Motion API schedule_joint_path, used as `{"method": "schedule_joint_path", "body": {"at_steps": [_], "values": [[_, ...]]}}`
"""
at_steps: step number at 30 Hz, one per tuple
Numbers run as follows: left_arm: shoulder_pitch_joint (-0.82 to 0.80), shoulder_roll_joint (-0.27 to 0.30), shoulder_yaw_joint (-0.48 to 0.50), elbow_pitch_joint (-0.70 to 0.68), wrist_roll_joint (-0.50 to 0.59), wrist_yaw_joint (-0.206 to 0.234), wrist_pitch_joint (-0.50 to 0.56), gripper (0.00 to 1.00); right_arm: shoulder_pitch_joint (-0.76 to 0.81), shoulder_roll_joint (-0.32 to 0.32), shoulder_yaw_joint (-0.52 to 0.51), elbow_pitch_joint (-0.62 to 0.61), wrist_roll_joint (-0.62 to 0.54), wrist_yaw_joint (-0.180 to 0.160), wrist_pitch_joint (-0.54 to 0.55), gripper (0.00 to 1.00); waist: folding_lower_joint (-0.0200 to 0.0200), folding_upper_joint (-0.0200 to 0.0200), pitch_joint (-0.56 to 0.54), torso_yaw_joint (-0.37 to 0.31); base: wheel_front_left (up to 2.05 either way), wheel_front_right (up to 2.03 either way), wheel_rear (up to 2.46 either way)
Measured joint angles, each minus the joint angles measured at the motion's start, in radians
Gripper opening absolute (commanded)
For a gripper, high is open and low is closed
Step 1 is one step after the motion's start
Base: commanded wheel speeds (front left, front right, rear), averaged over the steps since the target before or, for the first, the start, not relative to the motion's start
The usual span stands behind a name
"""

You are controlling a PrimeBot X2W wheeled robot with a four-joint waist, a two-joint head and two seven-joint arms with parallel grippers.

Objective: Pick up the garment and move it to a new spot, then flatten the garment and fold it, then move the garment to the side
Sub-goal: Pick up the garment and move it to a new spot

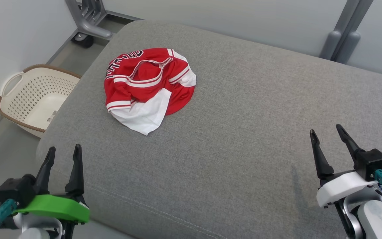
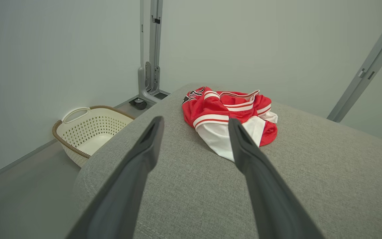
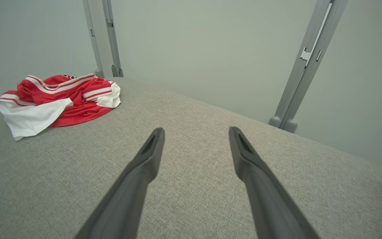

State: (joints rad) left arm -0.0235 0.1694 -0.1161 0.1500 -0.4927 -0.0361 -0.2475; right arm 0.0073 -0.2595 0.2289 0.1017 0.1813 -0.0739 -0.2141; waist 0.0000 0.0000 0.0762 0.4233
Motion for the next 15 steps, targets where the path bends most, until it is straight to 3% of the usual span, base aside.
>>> {"method": "schedule_joint_path", "body": {"at_steps": [7,15], "values": [[-0.181,-0.002,0.003,0.01,-0.069,-0.017,0.094,1.0,-0.033,-0.041,-0.014,-0.057,-0.019,-0.008,0.045,1.0,0.0,0.0,0.077,-0.017,0.0,0.0,0.0],[-0.365,0.004,0.02,0.136,-0.126,-0.016,0.235,1.0,-0.09,-0.061,0.02,-0.121,-0.063,0.0,0.102,1.0,0.0,0.0,0.18,-0.045,0.0,0.0,0.0]]}}
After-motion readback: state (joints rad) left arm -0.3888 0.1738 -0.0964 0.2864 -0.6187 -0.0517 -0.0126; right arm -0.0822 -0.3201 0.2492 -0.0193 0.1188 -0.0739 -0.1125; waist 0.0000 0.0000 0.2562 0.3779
